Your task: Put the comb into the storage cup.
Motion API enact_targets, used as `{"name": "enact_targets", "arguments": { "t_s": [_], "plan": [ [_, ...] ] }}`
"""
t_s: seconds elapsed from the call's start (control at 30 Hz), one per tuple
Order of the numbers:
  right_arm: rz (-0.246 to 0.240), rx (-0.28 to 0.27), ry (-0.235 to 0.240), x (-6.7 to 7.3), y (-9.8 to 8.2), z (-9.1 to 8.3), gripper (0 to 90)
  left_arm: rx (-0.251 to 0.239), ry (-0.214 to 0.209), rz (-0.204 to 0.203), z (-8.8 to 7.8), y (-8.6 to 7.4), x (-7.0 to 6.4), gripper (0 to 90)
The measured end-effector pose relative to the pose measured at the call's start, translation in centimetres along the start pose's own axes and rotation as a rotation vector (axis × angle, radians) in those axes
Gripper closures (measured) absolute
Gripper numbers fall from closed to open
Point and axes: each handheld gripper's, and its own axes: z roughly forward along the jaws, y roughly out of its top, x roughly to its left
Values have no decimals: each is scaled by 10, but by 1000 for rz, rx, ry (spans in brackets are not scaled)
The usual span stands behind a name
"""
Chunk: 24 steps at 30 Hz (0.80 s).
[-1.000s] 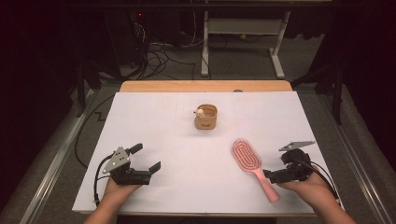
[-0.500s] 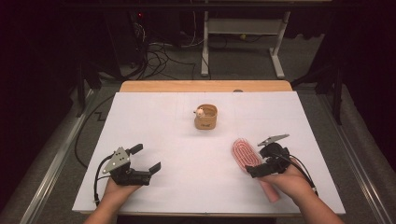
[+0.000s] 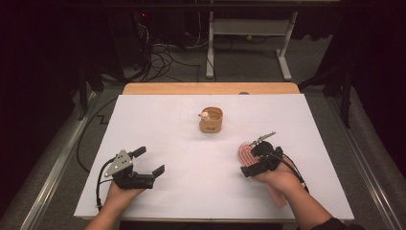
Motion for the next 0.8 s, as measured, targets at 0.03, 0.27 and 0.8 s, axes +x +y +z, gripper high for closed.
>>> {"name": "enact_targets", "arguments": {
  "t_s": [0.03,0.27,0.8],
  "plan": [
    [-2,6,1,0,1,2,2,1,1,2,0,0,0,0],
    [2,34,2,-2,5,9,2,-9,-5,5,-1,1,-1,0],
    [-24,80,14,0,11,12,6,-1,-23,28,2,3,-6,0]
  ]
}}
